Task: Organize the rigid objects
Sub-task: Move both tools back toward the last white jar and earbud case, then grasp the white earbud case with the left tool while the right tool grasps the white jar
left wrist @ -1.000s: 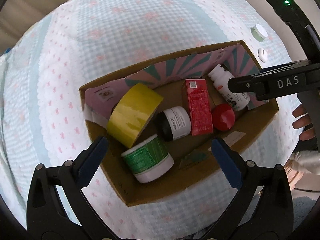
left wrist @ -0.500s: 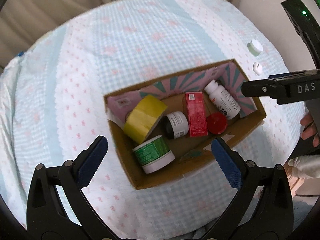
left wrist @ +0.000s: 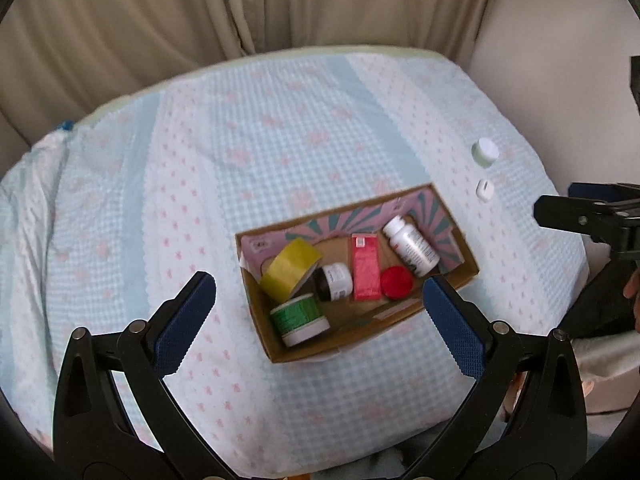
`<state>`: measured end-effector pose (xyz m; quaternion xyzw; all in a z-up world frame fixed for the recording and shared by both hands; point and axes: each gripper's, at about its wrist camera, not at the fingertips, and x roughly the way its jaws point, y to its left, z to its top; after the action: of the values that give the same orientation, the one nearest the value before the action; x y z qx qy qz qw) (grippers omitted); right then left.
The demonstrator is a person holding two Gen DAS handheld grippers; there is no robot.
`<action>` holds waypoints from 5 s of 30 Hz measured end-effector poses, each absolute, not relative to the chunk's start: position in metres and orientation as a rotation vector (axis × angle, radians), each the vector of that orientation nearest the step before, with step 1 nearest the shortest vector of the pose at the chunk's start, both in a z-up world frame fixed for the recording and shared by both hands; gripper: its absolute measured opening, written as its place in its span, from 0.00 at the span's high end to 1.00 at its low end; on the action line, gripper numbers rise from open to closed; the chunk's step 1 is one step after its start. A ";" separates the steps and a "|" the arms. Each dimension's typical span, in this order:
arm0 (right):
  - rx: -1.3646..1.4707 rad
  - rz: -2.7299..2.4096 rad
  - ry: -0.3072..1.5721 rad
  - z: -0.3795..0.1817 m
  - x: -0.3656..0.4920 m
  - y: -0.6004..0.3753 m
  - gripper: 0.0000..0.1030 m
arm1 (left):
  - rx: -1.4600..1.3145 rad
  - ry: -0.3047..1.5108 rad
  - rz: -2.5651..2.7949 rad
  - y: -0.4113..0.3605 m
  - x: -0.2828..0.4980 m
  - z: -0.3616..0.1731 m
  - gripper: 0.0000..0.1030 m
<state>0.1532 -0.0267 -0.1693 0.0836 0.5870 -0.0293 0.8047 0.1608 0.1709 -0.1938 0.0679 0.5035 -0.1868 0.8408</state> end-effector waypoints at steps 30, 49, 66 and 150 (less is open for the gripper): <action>0.046 0.019 1.080 -0.132 0.119 -0.344 0.00 | 0.124 1.008 -0.413 -0.176 0.099 -0.178 0.00; -0.096 0.102 1.294 -0.273 0.246 -0.398 0.00 | 0.403 1.180 -0.600 -0.284 0.201 -0.331 0.00; -0.255 0.297 1.560 -0.422 0.333 -0.391 0.01 | 0.583 1.316 -0.684 -0.347 0.237 -0.469 0.26; 0.022 0.138 1.484 -0.375 0.216 -0.426 0.35 | 0.430 1.436 -0.491 -0.293 0.257 -0.486 0.23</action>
<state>0.2160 -0.4261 -0.3751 0.0100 0.6750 0.0628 0.7351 0.2574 -0.2931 -0.4863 0.1935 0.6460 -0.2206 0.7047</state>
